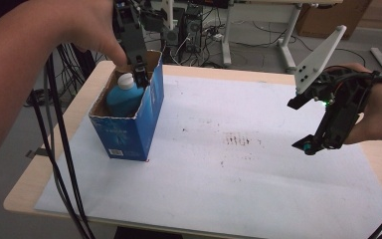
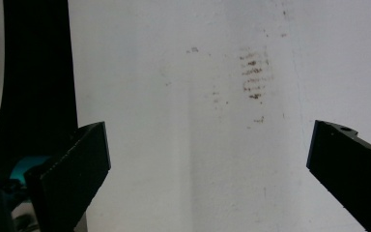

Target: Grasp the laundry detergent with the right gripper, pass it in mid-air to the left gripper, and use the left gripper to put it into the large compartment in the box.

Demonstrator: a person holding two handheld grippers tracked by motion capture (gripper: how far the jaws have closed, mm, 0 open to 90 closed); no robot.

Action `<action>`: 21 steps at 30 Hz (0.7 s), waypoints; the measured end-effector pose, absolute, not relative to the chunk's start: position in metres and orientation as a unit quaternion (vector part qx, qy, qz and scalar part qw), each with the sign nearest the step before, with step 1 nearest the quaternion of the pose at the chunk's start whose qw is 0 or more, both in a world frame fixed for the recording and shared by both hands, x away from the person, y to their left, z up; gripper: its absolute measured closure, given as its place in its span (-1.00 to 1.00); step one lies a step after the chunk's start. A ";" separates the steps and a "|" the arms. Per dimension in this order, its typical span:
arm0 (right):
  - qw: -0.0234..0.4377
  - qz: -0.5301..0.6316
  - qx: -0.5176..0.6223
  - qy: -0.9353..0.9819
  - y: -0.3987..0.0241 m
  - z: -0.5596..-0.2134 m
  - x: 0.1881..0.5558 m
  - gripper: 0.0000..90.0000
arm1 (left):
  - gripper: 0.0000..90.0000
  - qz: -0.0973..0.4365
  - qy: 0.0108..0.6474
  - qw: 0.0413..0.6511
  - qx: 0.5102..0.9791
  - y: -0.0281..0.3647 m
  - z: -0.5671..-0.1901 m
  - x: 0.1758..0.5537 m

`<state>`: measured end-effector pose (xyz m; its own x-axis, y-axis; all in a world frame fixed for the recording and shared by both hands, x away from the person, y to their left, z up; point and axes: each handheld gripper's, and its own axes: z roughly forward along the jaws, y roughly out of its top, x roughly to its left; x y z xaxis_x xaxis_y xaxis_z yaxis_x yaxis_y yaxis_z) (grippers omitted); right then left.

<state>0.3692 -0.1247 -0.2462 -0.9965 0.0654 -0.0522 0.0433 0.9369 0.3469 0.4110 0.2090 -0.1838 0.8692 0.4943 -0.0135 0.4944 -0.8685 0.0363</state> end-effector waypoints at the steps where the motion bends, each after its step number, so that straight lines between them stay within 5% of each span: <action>1: 0.030 0.169 0.029 0.985 -0.125 -0.247 0.371 -0.99 | -0.76 -0.003 0.250 0.022 0.968 0.205 -0.184 0.410; 21: 0.015 0.108 0.044 0.993 -0.142 -0.258 0.390 -0.99 | -0.96 -0.016 0.159 0.015 0.987 0.157 -0.195 0.403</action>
<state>0.3897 -0.1424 -0.2580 -0.9957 0.0901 -0.0209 0.0835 0.9729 0.2154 0.4032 0.1568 -0.1951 0.9489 0.3135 -0.0354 0.3144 -0.9490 0.0245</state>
